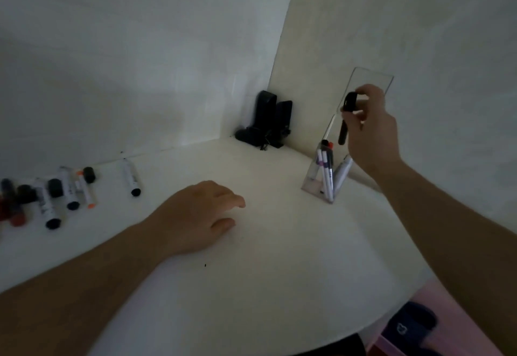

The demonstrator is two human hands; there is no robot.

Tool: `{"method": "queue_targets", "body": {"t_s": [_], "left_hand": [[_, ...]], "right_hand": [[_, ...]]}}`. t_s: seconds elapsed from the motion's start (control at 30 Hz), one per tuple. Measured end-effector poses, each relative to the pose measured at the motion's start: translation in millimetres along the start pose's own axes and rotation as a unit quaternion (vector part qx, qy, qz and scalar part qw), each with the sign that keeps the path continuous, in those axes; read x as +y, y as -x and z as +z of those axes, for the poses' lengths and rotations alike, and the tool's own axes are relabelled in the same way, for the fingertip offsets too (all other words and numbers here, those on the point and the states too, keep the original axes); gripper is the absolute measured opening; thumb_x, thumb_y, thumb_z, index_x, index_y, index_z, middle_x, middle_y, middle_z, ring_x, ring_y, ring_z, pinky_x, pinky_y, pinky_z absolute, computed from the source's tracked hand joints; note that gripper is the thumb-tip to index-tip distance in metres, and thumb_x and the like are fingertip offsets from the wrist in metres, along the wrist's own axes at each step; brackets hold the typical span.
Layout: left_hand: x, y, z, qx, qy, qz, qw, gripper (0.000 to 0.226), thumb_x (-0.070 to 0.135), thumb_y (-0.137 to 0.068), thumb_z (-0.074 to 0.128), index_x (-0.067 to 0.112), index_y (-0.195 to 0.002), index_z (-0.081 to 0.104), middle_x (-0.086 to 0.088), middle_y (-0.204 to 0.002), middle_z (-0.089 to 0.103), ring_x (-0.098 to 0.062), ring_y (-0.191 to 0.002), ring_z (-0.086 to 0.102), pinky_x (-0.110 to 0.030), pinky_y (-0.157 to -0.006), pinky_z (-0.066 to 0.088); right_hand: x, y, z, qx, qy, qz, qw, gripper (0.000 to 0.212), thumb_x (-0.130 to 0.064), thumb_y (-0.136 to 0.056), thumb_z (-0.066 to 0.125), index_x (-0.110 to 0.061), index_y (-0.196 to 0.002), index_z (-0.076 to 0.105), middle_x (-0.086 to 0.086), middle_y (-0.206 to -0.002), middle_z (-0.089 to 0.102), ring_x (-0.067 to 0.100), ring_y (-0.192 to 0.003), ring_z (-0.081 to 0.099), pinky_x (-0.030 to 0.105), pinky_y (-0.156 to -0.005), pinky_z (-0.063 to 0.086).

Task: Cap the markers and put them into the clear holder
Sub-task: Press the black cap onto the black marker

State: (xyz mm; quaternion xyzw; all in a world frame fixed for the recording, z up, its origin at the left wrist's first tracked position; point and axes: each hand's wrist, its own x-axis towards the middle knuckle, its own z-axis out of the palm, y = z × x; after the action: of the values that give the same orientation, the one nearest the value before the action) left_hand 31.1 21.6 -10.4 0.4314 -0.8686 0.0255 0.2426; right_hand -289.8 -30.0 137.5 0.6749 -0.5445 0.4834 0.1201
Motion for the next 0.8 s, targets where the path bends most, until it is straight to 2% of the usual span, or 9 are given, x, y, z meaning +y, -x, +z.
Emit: {"method": "queue_targets", "body": {"t_s": [0.1,0.27,0.37,0.43,0.5,0.6,0.7,0.8], "left_hand": [[-2.8,3.5,0.3,0.007,0.008,-0.012,1.0,0.037,0.045,-0.096,0.05,0.041,-0.133,0.052,0.018,-0.131,0.057,-0.007,-0.122,0.047,-0.027,-0.098,0.043],[-8.6,6.2,0.9,0.018,0.007,-0.018,1.0,0.036,0.048,-0.094,0.049,0.044,-0.129,0.052,0.019,-0.128,0.058,-0.007,-0.12,0.048,-0.029,-0.097,0.044],[-10.6,6.4,1.5,0.023,0.008,-0.018,1.0,0.035,0.048,-0.093,0.05,0.044,-0.127,0.054,0.02,-0.127,0.058,-0.007,-0.119,0.048,-0.03,-0.096,0.045],[-11.9,6.7,1.3,0.025,0.011,-0.02,0.999,0.034,0.047,-0.093,0.05,0.044,-0.126,0.055,0.02,-0.126,0.059,-0.007,-0.119,0.049,-0.031,-0.096,0.046],[-13.3,7.6,1.1,0.028,0.016,-0.024,0.999,0.034,0.046,-0.092,0.051,0.043,-0.125,0.056,0.02,-0.125,0.059,-0.006,-0.118,0.049,-0.031,-0.096,0.046],[-14.8,8.0,1.4,0.035,0.023,-0.027,0.999,0.032,0.044,-0.092,0.052,0.044,-0.124,0.056,0.021,-0.123,0.059,-0.006,-0.118,0.048,-0.028,-0.096,0.045],[-15.8,6.6,0.4,0.045,0.024,-0.029,0.998,0.03,0.039,-0.092,0.055,0.041,-0.122,0.06,0.021,-0.122,0.06,-0.006,-0.117,0.049,-0.026,-0.095,0.043],[-19.9,4.0,-3.5,0.06,0.019,-0.04,0.997,0.026,0.032,-0.092,0.06,0.036,-0.116,0.068,0.016,-0.119,0.065,-0.009,-0.113,0.052,-0.026,-0.096,0.043]], "right_hand": [[15.8,6.8,1.5,-0.045,0.089,-0.014,0.995,0.043,-0.013,-0.098,0.057,-0.031,-0.134,0.042,0.009,-0.103,0.071,0.03,-0.085,0.067,0.04,-0.078,0.056],[28.8,18.4,15.1,-0.138,0.188,0.037,0.972,0.037,-0.021,-0.102,0.048,-0.029,-0.137,0.042,0.013,-0.088,0.068,0.034,-0.077,0.063,0.038,-0.072,0.051],[23.7,20.4,25.5,-0.164,0.272,0.047,0.947,0.045,-0.031,-0.101,0.042,-0.04,-0.142,0.027,0.006,-0.08,0.063,0.028,-0.073,0.056,0.044,-0.088,0.043],[25.6,23.5,32.6,-0.192,0.264,0.072,0.943,0.053,-0.032,-0.097,0.045,-0.045,-0.143,0.021,0.007,-0.08,0.062,0.028,-0.073,0.055,0.048,-0.085,0.05],[30.7,27.7,36.7,-0.207,0.24,0.071,0.946,0.059,-0.026,-0.094,0.051,-0.037,-0.145,0.023,0.012,-0.081,0.064,0.032,-0.072,0.058,0.043,-0.069,0.055],[32.9,26.3,39.4,-0.197,0.211,0.068,0.955,0.057,-0.015,-0.093,0.058,-0.027,-0.142,0.032,0.017,-0.087,0.066,0.032,-0.067,0.056,0.037,-0.06,0.053],[19.6,22.1,47.4,-0.221,0.161,0.073,0.959,0.06,-0.015,-0.094,0.06,-0.032,-0.145,0.033,0.019,-0.101,0.067,0.029,-0.071,0.057,0.034,-0.064,0.048],[-12.1,24.1,65.7,-0.248,0.13,0.014,0.96,0.068,-0.018,-0.094,0.065,-0.031,-0.152,0.031,0.017,-0.113,0.067,0.031,-0.086,0.061,0.036,-0.076,0.05]]}}
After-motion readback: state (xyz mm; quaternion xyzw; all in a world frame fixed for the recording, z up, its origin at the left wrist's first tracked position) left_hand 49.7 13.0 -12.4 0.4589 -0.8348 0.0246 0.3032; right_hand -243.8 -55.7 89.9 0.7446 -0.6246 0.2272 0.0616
